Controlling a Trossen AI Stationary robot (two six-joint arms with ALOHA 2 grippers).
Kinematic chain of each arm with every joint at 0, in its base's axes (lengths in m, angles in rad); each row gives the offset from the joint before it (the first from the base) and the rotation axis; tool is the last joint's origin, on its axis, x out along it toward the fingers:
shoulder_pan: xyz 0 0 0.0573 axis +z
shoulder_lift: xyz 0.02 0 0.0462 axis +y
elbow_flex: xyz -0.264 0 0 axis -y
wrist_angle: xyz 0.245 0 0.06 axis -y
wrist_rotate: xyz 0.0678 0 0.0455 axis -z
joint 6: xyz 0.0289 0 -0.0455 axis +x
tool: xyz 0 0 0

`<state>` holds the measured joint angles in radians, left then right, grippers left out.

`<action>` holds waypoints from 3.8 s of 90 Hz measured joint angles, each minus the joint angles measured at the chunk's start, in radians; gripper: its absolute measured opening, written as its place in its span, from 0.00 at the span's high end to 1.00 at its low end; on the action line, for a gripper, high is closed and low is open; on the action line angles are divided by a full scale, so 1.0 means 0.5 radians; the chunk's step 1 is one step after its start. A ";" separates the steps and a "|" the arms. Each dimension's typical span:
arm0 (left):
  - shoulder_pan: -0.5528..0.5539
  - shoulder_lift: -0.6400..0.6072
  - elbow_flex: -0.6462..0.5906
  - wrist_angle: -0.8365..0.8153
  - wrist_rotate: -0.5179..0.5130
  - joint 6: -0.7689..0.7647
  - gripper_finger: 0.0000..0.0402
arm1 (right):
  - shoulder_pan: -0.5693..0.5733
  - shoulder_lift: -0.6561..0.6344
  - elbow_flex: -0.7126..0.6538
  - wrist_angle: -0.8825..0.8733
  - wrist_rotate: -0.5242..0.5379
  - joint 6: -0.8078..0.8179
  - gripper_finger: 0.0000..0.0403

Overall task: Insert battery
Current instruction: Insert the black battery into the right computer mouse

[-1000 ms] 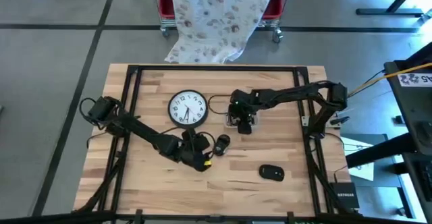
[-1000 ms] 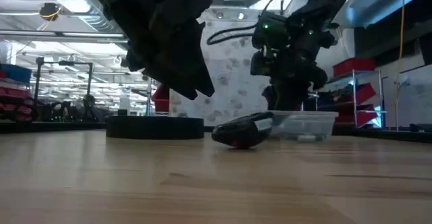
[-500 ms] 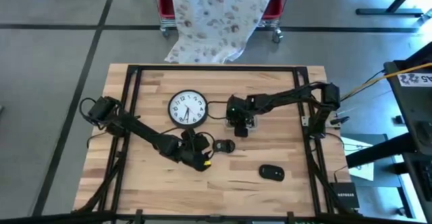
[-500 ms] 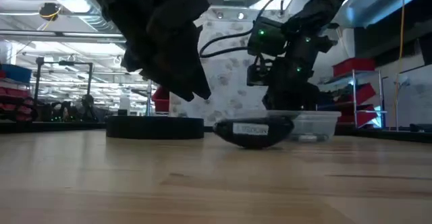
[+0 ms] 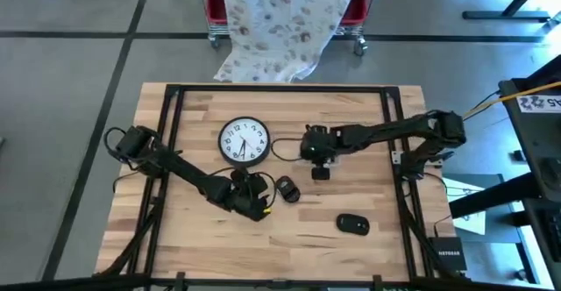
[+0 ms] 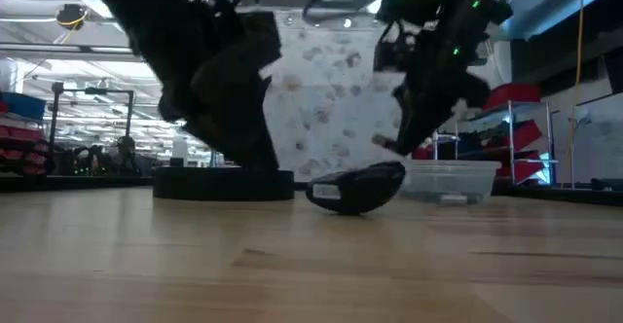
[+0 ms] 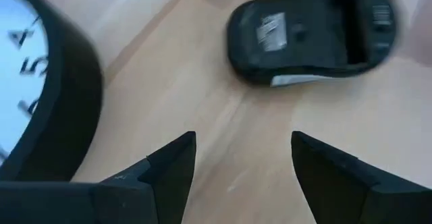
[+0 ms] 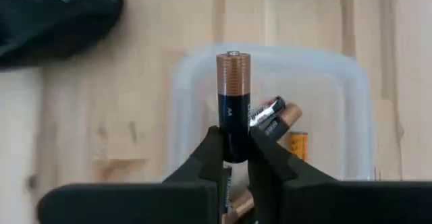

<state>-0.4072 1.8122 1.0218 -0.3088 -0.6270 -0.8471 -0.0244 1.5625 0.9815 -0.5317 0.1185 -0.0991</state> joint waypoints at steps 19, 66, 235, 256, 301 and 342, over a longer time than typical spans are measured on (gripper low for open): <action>0.000 0.000 -0.195 0.421 -0.013 0.050 0.44 | 0.186 -0.041 0.001 -0.007 0.056 0.105 0.95; 0.009 0.037 -0.340 1.112 0.215 0.389 0.44 | 0.756 0.042 -0.029 0.099 0.187 0.558 0.95; 0.121 0.359 -0.338 1.579 -0.076 0.075 0.44 | 0.723 0.663 0.152 0.788 1.430 -2.942 0.95; 0.123 0.359 -0.338 1.579 -0.076 0.072 0.44 | 0.716 0.666 0.152 0.732 1.410 -2.853 0.95; 0.151 0.359 -0.338 1.580 -0.076 0.084 0.44 | 0.715 0.668 0.150 0.770 1.280 -2.897 0.95; 0.153 0.359 -0.338 1.582 -0.076 0.085 0.44 | 0.715 0.772 0.150 0.830 1.402 -2.956 0.95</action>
<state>-0.3309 1.9915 0.8528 0.4821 -0.6647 -0.8043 0.3332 1.9487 1.0565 -0.1168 0.8194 -1.5772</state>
